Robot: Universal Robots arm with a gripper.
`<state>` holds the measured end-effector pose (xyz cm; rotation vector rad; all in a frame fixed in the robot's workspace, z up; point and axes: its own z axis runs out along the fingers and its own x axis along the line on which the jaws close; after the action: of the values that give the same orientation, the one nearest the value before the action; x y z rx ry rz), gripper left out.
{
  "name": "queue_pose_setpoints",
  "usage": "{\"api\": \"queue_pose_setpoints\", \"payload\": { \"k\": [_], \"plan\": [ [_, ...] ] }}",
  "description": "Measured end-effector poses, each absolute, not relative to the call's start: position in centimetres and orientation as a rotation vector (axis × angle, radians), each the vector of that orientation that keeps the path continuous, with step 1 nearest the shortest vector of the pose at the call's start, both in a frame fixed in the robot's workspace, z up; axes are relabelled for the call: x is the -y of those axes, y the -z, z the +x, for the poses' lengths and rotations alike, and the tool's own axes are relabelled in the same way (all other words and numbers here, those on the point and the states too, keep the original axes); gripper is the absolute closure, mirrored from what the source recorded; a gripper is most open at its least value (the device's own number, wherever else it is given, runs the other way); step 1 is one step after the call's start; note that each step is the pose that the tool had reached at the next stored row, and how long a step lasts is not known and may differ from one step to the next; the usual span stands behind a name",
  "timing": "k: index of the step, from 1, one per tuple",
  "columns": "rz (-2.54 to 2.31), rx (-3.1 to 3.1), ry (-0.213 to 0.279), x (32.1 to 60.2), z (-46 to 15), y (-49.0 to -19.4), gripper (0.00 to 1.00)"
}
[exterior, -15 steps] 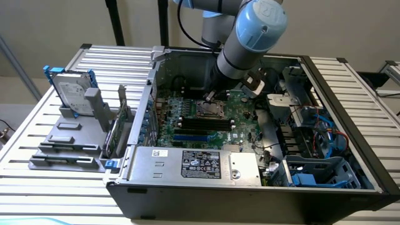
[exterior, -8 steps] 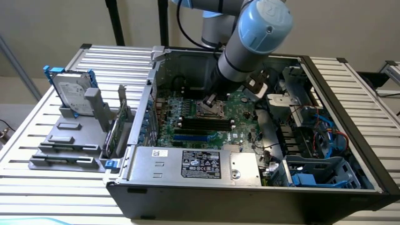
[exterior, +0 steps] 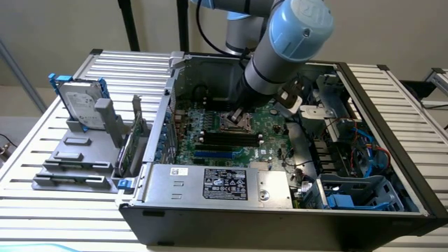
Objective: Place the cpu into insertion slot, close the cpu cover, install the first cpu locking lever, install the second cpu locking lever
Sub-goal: 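Install the second cpu locking lever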
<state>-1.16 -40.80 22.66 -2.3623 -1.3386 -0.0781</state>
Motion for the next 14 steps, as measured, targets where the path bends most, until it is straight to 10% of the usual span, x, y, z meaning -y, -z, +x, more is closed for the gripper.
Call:
{"api": "queue_pose_setpoints", "payload": {
  "k": [14],
  "plan": [
    [-2.381,1.347,0.066,42.5,-2.7,-23.5,0.89]
  ]
}}
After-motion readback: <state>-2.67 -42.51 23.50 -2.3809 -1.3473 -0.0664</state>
